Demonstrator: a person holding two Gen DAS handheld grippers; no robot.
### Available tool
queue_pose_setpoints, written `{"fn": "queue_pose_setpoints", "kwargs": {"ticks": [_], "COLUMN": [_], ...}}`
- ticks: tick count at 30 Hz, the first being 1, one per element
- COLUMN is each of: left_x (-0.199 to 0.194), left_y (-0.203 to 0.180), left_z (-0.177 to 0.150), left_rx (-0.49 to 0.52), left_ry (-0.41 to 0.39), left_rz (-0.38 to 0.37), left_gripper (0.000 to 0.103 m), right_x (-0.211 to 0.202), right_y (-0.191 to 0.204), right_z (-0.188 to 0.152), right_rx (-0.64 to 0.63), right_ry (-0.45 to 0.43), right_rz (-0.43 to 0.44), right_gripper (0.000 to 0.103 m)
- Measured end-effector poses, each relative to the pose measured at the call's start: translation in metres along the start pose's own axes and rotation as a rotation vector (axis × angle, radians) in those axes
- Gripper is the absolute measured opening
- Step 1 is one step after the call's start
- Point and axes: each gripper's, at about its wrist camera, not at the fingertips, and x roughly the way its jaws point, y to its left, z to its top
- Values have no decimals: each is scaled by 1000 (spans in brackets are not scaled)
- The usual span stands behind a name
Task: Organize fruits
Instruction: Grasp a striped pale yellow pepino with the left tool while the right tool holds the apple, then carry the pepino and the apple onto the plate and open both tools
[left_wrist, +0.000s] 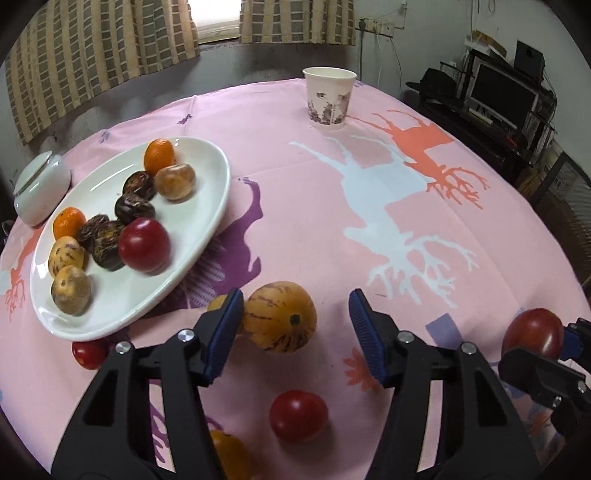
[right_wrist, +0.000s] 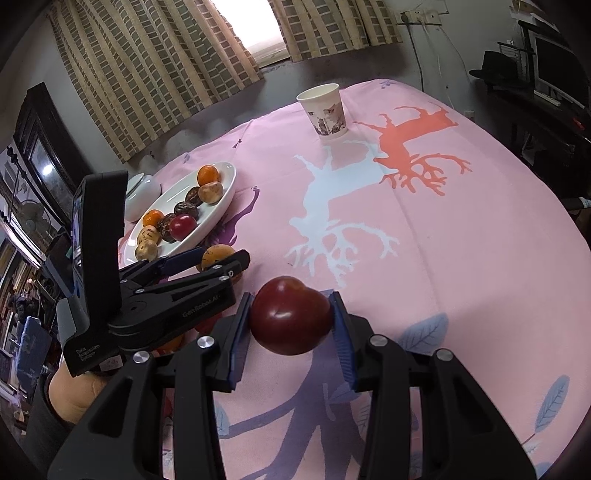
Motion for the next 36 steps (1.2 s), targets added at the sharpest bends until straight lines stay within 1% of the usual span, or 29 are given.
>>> {"fn": "queue_pose_setpoints", "kwargs": {"ticks": [1, 2, 3, 4, 7, 10, 15, 19, 22, 26, 28, 31, 34, 36], "left_x": [3, 4, 4, 7, 5, -2, -32, -59, -74, -95, -103, -108, -109, -111], "left_y": [-4, -6, -6, -4, 5, 14, 23, 32, 47, 76, 94, 117, 136, 145], "left_z": [1, 2, 2, 1, -1, -4, -12, -22, -30, -43, -48, -53, -55, -54], "left_rx": [21, 27, 22, 6, -31, -78, -89, -72, -94, -129, -152, -162, -180, -196], "left_ry": [9, 11, 13, 34, 26, 31, -19, -56, -53, -82, -87, -88, -90, -101], "left_rz": [25, 35, 34, 13, -28, -50, -70, -39, -35, -11, -1, 15, 16, 15], "left_gripper": [61, 61, 49, 42, 41, 41, 41, 41, 41, 41, 41, 41, 41, 41], "right_x": [0, 0, 0, 0, -1, 0, -2, -1, -2, 0, 6, 11, 12, 11], "right_y": [0, 0, 0, 0, 0, 0, -2, 0, 8, 20, 26, 37, 56, 68], "right_z": [0, 0, 0, 0, 0, 0, 1, 0, -2, -7, -10, -12, -8, 2], "right_rx": [2, 2, 3, 4, 8, 6, 7, -7, -42, -103, -120, -127, -179, -210], "right_ry": [0, 0, 0, -1, -6, -4, -20, -20, -28, -52, -26, 27, 37, 37], "right_rz": [1, 3, 3, 2, 8, 14, 15, 15, 20, 19, 24, 90, 83, 85], "right_gripper": [42, 42, 42, 42, 42, 42, 42, 42, 42, 42, 42, 42, 42, 42]}}
